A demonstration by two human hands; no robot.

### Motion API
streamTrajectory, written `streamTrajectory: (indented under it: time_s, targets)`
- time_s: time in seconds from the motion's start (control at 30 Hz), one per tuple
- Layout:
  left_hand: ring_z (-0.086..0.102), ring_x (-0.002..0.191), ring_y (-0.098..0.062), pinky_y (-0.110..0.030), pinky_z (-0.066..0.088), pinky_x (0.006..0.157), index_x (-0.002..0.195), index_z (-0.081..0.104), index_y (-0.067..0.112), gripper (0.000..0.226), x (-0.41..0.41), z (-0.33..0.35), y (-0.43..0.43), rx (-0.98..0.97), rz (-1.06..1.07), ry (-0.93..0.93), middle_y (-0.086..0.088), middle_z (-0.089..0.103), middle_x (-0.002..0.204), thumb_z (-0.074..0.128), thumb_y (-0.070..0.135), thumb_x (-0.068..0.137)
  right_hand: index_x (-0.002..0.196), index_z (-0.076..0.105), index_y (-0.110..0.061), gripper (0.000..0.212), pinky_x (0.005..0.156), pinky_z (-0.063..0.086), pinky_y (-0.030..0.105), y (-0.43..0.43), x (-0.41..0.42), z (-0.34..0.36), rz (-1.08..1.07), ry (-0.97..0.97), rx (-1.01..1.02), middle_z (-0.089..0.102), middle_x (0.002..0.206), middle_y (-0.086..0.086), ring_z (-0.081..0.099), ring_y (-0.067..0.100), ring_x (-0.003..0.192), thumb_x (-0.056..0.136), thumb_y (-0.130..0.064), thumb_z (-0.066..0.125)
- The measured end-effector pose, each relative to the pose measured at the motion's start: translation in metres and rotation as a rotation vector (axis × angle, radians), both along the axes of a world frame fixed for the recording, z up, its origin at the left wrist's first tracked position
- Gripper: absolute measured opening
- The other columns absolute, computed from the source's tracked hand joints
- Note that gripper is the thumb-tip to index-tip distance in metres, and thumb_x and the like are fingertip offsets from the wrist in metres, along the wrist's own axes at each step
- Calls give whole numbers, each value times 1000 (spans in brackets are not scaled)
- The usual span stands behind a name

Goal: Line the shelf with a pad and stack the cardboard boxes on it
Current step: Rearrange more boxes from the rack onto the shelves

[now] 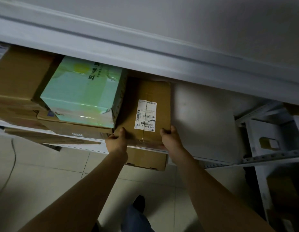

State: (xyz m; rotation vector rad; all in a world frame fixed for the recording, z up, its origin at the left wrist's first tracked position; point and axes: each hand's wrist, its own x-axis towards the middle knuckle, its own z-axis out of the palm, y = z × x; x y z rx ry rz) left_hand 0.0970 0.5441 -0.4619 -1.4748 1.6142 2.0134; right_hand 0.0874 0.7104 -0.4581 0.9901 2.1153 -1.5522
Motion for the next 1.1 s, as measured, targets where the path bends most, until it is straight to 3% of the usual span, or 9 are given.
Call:
streamTrajectory:
  time_s: [0.07,0.2,0.27,0.43,0.53,0.67,0.77,0.93,1.1]
  targets:
    - [53,123,-33,-38,43,101,137,48,7,57,1,0,-2,-27,-6,-17,-15,56,133,65,37,92,139,41,-28,40,79,51,33,-1,2,1,15,-3,19,61,126,1,60,20,100,99,-27,50]
    - [49,122,-36,-42,47,100,141,39,7,70,9,20,-6,-197,-36,-187,-19,44,137,63,49,89,151,24,-18,64,97,49,40,-1,14,11,-49,-15,181,45,145,12,53,33,124,98,-44,48]
    - [49,121,-36,-40,46,97,138,40,5,65,17,39,-5,-244,-71,-207,-20,44,136,59,47,92,147,33,-11,57,98,45,33,0,27,21,-152,63,245,48,143,15,53,34,125,99,-38,48]
    - [62,101,-37,-44,53,92,105,60,14,19,37,93,10,-175,-331,182,-16,62,101,47,26,100,106,66,-13,23,85,48,27,-4,65,87,-536,490,302,72,105,7,66,22,96,98,-13,45]
    - [65,81,-30,-39,55,80,74,62,18,32,43,142,21,-231,-570,432,-7,67,78,49,32,100,94,63,-19,22,69,49,25,-7,79,137,-677,727,380,68,81,-7,59,-2,69,97,-13,43]
    - [44,39,-2,-21,36,47,49,47,20,54,55,220,43,-209,-802,810,9,45,37,51,31,101,85,58,-11,21,58,42,14,7,89,207,-718,1038,524,61,69,1,54,-2,59,101,-14,44]
    - [48,42,-2,-25,44,52,51,53,18,53,50,262,66,-308,-872,1074,10,51,41,51,36,101,90,58,-13,17,64,44,17,36,91,253,-765,1127,561,63,82,6,53,11,68,100,-16,45]
    - [59,62,-3,-31,54,70,61,59,27,41,32,323,118,-353,-854,1306,14,65,63,50,37,100,115,56,-2,24,72,38,3,103,85,319,-963,1170,655,53,119,13,51,16,95,94,-14,51]
    - [62,83,-12,-33,52,78,91,63,26,18,14,357,174,-276,-801,1345,8,66,87,49,33,99,112,58,-6,24,88,47,29,143,77,334,-1001,1105,731,55,119,16,55,28,107,94,-20,50]
